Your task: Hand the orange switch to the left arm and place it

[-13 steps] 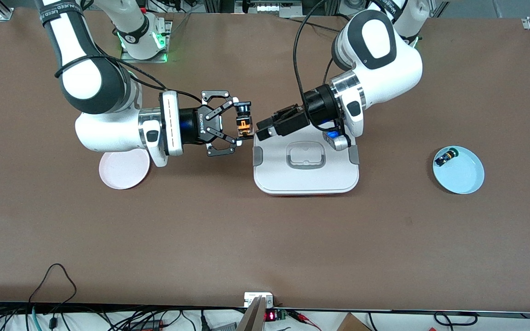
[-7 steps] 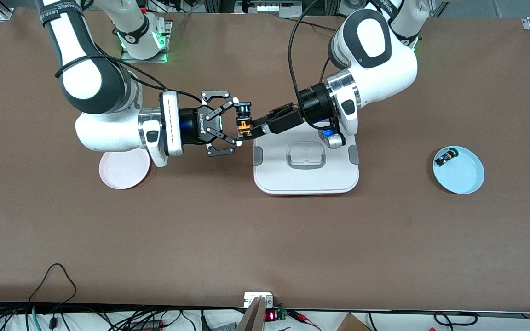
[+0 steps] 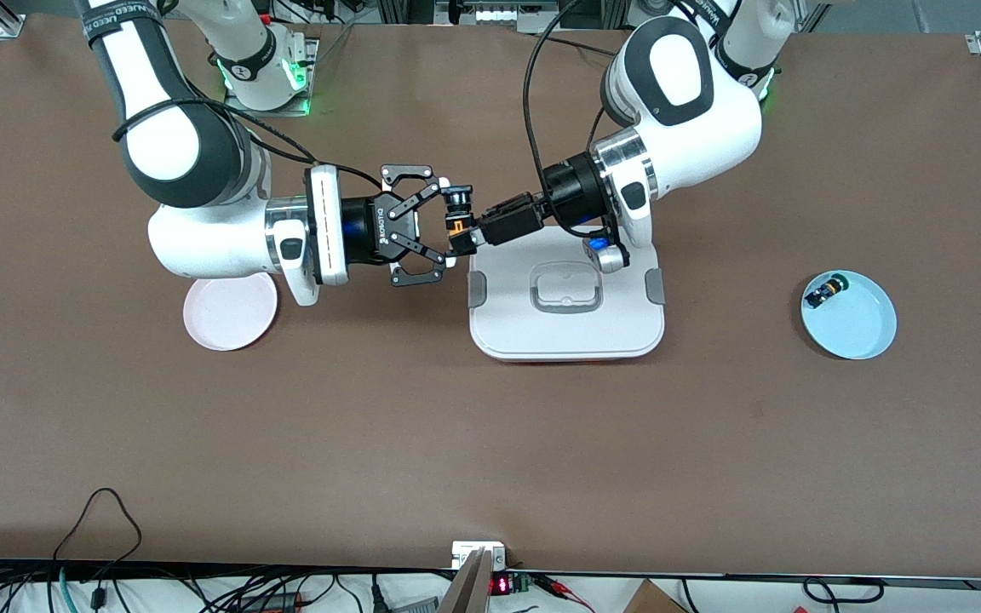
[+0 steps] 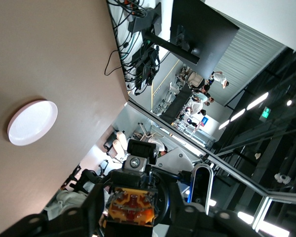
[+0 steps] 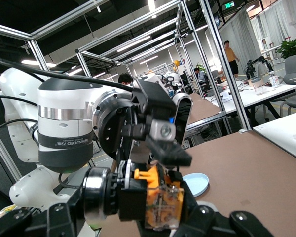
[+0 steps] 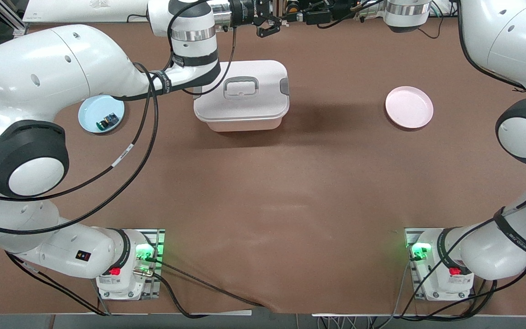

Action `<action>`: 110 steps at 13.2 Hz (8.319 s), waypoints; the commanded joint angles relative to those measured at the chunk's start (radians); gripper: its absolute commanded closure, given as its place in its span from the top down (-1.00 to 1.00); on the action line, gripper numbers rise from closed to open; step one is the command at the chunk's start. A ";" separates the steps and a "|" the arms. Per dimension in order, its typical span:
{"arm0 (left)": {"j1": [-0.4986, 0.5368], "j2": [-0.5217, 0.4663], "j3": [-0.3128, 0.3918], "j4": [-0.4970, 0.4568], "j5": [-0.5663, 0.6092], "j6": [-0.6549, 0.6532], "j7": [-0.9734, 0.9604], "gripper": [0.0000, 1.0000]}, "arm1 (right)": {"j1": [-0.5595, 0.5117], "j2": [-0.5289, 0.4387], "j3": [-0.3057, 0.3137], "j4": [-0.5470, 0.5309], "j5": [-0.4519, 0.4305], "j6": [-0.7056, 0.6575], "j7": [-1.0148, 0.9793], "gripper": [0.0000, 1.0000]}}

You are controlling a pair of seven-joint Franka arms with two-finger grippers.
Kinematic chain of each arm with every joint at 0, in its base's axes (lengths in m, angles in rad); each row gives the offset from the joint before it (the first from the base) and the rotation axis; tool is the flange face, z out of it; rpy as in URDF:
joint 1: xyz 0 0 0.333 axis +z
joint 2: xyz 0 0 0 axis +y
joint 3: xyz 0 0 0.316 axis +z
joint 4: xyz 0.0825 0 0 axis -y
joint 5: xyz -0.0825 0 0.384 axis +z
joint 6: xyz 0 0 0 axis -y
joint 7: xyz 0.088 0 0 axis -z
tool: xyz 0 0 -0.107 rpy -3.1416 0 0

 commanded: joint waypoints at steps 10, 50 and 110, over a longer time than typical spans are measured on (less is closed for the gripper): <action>0.005 0.009 0.010 0.023 -0.014 0.010 0.074 -1.00 | 0.010 -0.016 -0.011 -0.015 0.030 0.007 -0.003 0.99; 0.598 0.188 0.410 -0.216 1.925 -0.341 0.411 -0.98 | -0.264 -0.237 -0.134 0.122 -1.743 -0.271 1.726 1.00; 0.301 -0.286 0.444 0.109 1.778 -1.018 0.096 1.00 | -0.422 -0.385 -0.006 0.065 -1.692 -0.321 1.603 1.00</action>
